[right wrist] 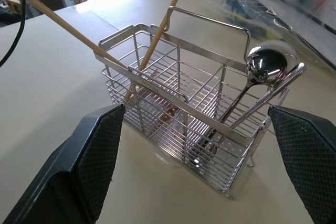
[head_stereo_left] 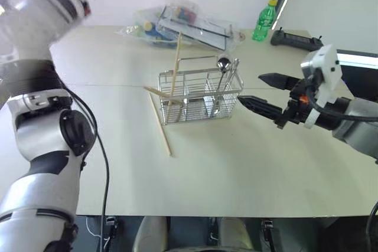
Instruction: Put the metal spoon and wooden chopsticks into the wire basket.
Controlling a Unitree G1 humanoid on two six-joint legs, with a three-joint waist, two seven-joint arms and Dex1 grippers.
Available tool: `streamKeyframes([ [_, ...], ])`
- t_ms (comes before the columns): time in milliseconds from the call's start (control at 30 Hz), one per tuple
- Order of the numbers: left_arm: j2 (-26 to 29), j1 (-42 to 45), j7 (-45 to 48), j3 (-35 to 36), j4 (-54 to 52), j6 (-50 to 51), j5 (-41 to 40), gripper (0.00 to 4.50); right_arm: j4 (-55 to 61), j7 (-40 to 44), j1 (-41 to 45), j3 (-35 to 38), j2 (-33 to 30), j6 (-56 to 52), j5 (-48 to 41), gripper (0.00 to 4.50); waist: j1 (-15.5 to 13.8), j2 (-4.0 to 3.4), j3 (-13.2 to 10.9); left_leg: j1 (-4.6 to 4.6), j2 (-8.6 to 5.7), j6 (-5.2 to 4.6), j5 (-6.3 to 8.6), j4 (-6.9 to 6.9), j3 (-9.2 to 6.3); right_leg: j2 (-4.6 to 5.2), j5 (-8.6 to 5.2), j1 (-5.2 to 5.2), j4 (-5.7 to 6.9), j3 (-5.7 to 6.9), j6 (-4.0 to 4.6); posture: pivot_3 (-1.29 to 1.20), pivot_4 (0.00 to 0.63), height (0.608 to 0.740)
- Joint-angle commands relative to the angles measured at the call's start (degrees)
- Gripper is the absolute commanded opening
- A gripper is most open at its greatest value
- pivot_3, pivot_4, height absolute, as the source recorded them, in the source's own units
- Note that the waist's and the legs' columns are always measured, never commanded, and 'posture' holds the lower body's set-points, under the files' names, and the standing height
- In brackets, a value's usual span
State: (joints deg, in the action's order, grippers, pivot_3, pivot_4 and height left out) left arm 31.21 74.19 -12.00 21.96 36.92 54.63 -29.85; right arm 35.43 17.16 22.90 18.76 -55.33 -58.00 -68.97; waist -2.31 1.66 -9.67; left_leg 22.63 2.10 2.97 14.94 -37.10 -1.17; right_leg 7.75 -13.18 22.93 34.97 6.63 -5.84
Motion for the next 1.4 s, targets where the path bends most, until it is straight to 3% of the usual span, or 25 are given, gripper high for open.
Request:
streamKeyframes([
  [33, -3.1, -0.2, -7.6, 2.8, 4.6, 4.9, 2.1, 4.47, -0.2, 2.5, 1.2, 1.9, -2.5, 0.4, -0.4, 4.5, -0.1, 0.13, -0.1, 0.06, 0.0, 0.0, 0.0, 0.01, -0.01, 0.0, 0.02, 0.06, 0.0, 0.0, 0.04, 0.0, 0.15, 0.675],
  [267, -11.6, -2.9, -9.9, 2.8, 5.7, 9.1, 4.0, 4.47, 2.6, 7.2, -4.3, 6.5, -6.1, -0.4, -2.6, 4.5, 0.0, 0.17, 0.0, 0.45, 0.0, 0.01, 0.0, 0.01, -0.01, 0.01, 0.1, 0.33, 0.04, 0.04, 0.12, 0.0, 0.15, 0.675],
  [533, -20.4, -3.3, -17.0, 7.4, 3.7, 13.4, 4.2, 4.47, 5.1, 3.4, -7.9, 8.0, -5.5, 0.2, -5.1, 4.5, 0.0, 0.17, 0.0, 0.31, 0.01, 0.02, 0.0, 0.01, -0.01, 0.01, 0.09, 0.31, 0.02, 0.03, 0.11, 0.0, 0.15, 0.675],
  [733, -23.5, -4.0, -19.2, 9.1, 3.0, 14.7, 4.9, 4.47, 6.0, 0.2, -9.4, 9.4, -5.7, 0.8, -8.1, 4.5, 0.0, 0.17, 0.0, 0.29, 0.01, 0.02, 0.0, -0.04, 0.0, 0.01, 0.11, 0.28, 0.02, 0.02, 0.13, 0.0, 0.15, 0.675],
  [1167, -24.5, -6.0, -16.0, 6.1, 8.3, 12.2, 8.9, 4.47, 6.7, -5.2, -10.7, 10.1, -5.9, 2.8, -10.7, 4.5, 0.0, 0.11, 0.0, 0.13, 0.0, 0.02, 0.0, -0.04, 0.0, 0.02, 0.1, 0.15, 0.02, 0.02, 0.14, 0.0, 0.15, 0.675],
  [1267, -24.4, -6.2, -15.1, 5.4, 9.4, 11.2, 9.7, 3.61, 6.6, -6.2, -10.6, 9.8, -5.9, 3.2, -10.9, 4.5, 0.0, 0.05, 0.1, 0.03, 0.0, 0.02, 0.01, -0.04, 0.0, 0.02, 0.07, 0.05, 0.02, 0.02, 0.11, 0.0, 0.15, 0.675],
  [1400, -24.0, -5.7, -14.4, 5.1, 11.0, 9.9, 10.6, 1.5, 6.6, -7.2, -10.4, 9.3, -5.9, 3.6, -11.2, 4.5, -0.3, 0.01, 0.1, -0.06, -0.01, 0.02, 0.01, -0.04, 0.0, 0.04, 0.06, -0.08, 0.01, 0.03, 0.08, 0.0, 0.15, 0.675],
])
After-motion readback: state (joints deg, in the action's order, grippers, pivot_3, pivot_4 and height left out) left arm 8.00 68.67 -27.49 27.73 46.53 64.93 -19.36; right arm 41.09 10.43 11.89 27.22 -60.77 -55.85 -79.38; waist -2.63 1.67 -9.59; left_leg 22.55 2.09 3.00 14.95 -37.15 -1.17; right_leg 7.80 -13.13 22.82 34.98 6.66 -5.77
